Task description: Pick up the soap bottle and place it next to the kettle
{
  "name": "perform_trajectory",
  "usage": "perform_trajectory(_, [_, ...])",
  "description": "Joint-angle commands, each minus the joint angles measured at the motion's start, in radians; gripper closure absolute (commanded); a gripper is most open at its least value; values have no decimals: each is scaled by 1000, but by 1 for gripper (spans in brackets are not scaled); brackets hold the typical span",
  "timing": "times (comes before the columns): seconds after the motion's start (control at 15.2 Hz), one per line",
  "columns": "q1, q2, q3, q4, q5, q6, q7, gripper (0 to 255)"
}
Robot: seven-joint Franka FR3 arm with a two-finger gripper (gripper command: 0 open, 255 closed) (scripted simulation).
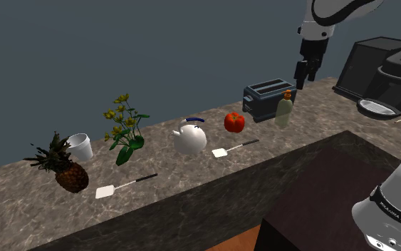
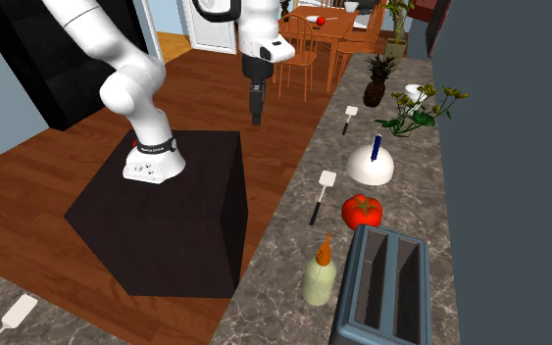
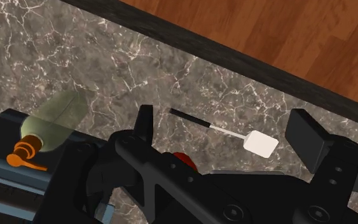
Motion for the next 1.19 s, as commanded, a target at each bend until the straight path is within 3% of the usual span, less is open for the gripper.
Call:
perform_trajectory(0.0, [-12, 61, -37, 15, -5, 58, -40, 0])
perform_trajectory(0.53, [-37, 326, -154, 129, 55, 240, -200, 0])
perform_trajectory(1.12, [-107, 666, -208, 358, 251, 351, -424, 0])
